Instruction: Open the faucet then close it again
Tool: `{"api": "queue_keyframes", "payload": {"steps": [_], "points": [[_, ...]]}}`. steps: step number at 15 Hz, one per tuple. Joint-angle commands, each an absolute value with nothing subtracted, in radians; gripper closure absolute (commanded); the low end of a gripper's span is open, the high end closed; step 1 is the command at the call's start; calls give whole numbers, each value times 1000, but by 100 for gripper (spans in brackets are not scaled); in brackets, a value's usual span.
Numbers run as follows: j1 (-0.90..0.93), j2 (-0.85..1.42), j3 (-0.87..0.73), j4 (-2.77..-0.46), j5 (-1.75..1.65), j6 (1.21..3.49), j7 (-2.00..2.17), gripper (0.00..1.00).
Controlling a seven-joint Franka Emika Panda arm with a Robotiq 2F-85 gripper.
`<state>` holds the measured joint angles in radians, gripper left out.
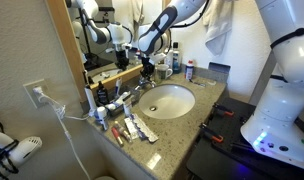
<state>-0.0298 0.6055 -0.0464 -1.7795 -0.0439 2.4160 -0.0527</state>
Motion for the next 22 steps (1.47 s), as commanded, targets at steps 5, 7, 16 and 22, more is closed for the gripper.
{"api": "queue_keyframes", "payload": {"steps": [5, 7, 16, 22], "points": [[-48, 542, -32, -1926, 0, 2455, -41, 97], [-49, 539, -32, -1931, 5, 2462, -41, 97], [-60, 521, -31, -1943, 32, 2446, -43, 51], [-63, 476, -28, -2017, 38, 2434, -44, 4]]}}
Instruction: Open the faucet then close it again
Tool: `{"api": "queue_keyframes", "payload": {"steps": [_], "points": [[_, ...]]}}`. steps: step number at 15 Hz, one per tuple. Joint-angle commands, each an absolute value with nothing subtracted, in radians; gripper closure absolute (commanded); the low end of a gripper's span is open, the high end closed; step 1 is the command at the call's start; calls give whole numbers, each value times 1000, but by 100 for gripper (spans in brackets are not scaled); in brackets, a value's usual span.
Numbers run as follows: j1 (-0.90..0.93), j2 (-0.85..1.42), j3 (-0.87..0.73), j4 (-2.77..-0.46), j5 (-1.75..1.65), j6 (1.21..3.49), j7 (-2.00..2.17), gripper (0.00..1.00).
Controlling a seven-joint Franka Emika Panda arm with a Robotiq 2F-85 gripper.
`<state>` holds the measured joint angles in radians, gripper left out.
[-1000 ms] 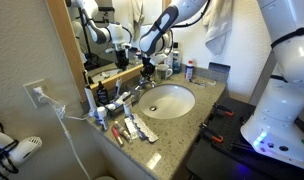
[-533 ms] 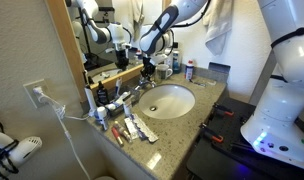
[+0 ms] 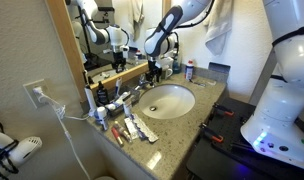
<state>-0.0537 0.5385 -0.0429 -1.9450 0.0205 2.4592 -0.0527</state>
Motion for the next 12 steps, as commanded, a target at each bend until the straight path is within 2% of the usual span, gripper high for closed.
{"api": "queue_keyframes", "payload": {"steps": [1, 6, 12], "points": [[-60, 467, -30, -2029, 36, 2435, -40, 1], [-54, 365, -29, -2083, 37, 2411, -32, 0], [-53, 218, -16, -2107, 72, 2264, -42, 0]]}}
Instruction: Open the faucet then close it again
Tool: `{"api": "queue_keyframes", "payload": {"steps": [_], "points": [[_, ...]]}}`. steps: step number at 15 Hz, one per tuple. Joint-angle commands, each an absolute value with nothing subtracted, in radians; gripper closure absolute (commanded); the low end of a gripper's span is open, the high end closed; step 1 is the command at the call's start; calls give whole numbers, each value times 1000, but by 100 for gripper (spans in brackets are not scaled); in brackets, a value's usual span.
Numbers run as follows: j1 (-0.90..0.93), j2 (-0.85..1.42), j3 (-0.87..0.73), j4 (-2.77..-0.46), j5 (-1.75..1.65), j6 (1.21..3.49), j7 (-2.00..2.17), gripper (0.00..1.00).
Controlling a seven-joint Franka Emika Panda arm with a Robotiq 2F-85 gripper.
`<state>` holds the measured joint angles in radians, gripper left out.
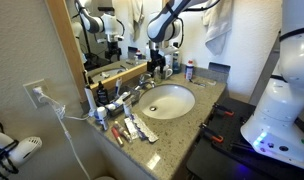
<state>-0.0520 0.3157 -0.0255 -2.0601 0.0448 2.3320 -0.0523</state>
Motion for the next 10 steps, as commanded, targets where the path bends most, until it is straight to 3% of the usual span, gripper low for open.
{"api": "queue_keyframes", "payload": {"steps": [1, 10], "points": [[-53, 198, -15, -2106, 79, 2238, -46, 0], [-35, 60, -25, -2065, 4, 2073, 23, 0]]}}
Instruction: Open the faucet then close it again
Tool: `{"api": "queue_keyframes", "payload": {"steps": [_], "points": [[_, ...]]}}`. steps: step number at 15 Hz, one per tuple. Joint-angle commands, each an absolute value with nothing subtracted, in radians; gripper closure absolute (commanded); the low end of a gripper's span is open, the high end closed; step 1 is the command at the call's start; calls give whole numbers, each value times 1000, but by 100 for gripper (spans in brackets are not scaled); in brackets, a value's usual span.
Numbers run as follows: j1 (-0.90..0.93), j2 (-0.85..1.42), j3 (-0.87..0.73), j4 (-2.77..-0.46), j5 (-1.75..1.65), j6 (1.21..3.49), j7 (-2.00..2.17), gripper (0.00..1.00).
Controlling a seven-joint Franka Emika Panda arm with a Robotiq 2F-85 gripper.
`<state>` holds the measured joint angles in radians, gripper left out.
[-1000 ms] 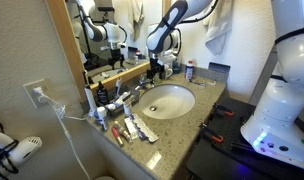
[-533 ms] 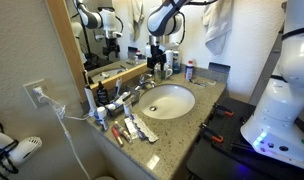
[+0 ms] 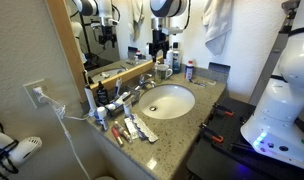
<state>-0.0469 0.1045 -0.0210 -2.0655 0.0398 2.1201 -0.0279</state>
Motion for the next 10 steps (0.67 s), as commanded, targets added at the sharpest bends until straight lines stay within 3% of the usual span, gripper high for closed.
{"api": "queue_keyframes", "payload": {"steps": [1, 10], "points": [[-34, 56, -25, -2060, -4, 2065, 32, 0], [-33, 65, -23, -2041, 0, 2052, 36, 0]]}}
